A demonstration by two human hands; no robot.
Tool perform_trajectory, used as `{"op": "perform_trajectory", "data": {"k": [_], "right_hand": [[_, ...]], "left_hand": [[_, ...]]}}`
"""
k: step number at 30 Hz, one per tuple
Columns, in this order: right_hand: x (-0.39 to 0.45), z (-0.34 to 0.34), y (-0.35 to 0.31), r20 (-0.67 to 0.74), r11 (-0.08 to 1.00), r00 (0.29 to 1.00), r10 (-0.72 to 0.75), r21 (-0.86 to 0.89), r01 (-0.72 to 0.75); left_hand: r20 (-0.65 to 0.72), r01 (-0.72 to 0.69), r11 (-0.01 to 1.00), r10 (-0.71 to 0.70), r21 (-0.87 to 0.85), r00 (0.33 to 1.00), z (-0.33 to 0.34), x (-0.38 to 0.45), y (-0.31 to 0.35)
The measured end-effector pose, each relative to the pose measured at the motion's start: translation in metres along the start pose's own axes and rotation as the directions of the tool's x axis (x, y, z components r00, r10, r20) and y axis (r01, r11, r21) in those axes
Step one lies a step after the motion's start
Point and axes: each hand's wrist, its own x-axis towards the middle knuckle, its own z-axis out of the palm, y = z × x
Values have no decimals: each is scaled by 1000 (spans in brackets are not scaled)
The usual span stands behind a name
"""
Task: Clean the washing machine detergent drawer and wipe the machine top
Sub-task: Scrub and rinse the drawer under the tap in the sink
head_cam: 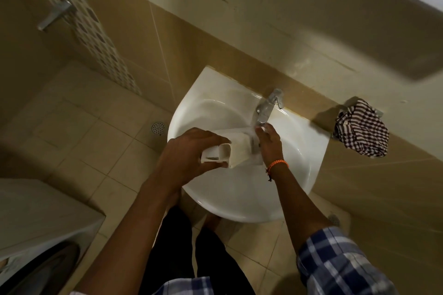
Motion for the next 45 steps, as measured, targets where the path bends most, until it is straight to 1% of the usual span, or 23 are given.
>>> {"op": "perform_trajectory", "data": {"k": [4, 8, 10, 12, 13, 15, 16, 17, 18, 20, 21, 26, 28, 30, 32, 33, 35, 37, 39, 40, 41, 43, 45], "right_hand": [[18, 1, 4, -76, 999, 997, -6, -40, 3], [17, -4, 7, -147, 997, 988, -46, -63, 37], [15, -4, 9, -181, 999, 983, -28, -23, 24], [15, -2, 11, -224, 1000, 975, -11, -6, 10], [15, 0, 12, -246, 1000, 969, -3, -4, 2], [13, 3, 14, -289, 1000, 957, 19, 9, -17], [13, 5, 15, -311, 999, 950, 31, 23, -25], [11, 7, 15, -331, 999, 942, 48, 37, -38], [11, 8, 17, -344, 997, 937, 59, 58, -42], [7, 12, 17, -340, 994, 938, 69, 104, -35], [5, 14, 18, -327, 990, 941, 81, 137, -38], [-11, 21, 37, -226, 912, 938, 261, 378, -162], [-19, 18, 44, -158, 887, 942, 297, 412, -210], [-27, 14, 44, -122, 935, 972, 202, 320, -154], [-36, 9, 43, -107, 996, 994, -11, 83, 20], [-38, 6, 44, -89, 988, 987, -133, -87, 125], [-36, -1, 44, 34, 841, 943, -330, -444, 310], [-28, -9, 40, 205, 646, 883, -423, -615, 452], [-14, -16, 31, 331, 543, 825, -459, -631, 555], [-6, -19, 26, 377, 534, 809, -451, -613, 583], [0, -21, 19, 418, 561, 807, -417, -580, 591], [11, -18, 4, 474, 690, 822, -315, -480, 541], [22, -15, -12, 497, 820, 842, -208, -381, 427]], "left_hand": [[-5, -67, 998, 67, 22, 998, 2, 1, 2], [-264, -52, 996, 69, 70, 962, 6, -7, 3], [-408, 47, 996, -10, 81, 913, 17, -13, 10], [-552, 195, 973, -232, -127, 801, 37, -17, 22], [-562, 248, 913, -397, -324, 726, 50, -18, 29], [-392, 287, 663, -678, -692, 622, 78, -18, 40], [-258, 288, 522, -739, -803, 623, 90, -17, 46], [-137, 295, 416, -744, -860, 654, 101, -16, 51], [-54, 310, 370, -714, -875, 698, 112, -16, 55], [-38, 322, 430, -647, -843, 762, 127, -14, 64], [-64, 317, 466, -637, -826, 768, 130, -9, 67], [-157, 225, 423, -698, -878, 699, 130, 22, 58], [-202, 215, 454, -707, -865, 678, 126, 27, 56], [-253, 212, 504, -700, -837, 667, 120, 30, 55], [-289, 202, 542, -685, -816, 668, 118, 32, 50], [-288, 211, 545, -687, -812, 667, 118, 32, 47], [-284, 244, 552, -701, -797, 654, 115, 31, 44], [-304, 241, 595, -667, -767, 680, 113, 34, 42], [-290, 258, 612, -651, -748, 702, 118, 31, 36], [-263, 287, 599, -664, -748, 700, 124, 27, 32], [-229, 320, 589, -671, -742, 706, 129, 23, 30], [-156, 393, 596, -665, -700, 730, 133, 18, 35], [-292, 260, 697, -567, -668, 771, 125, 22, 48]]}}
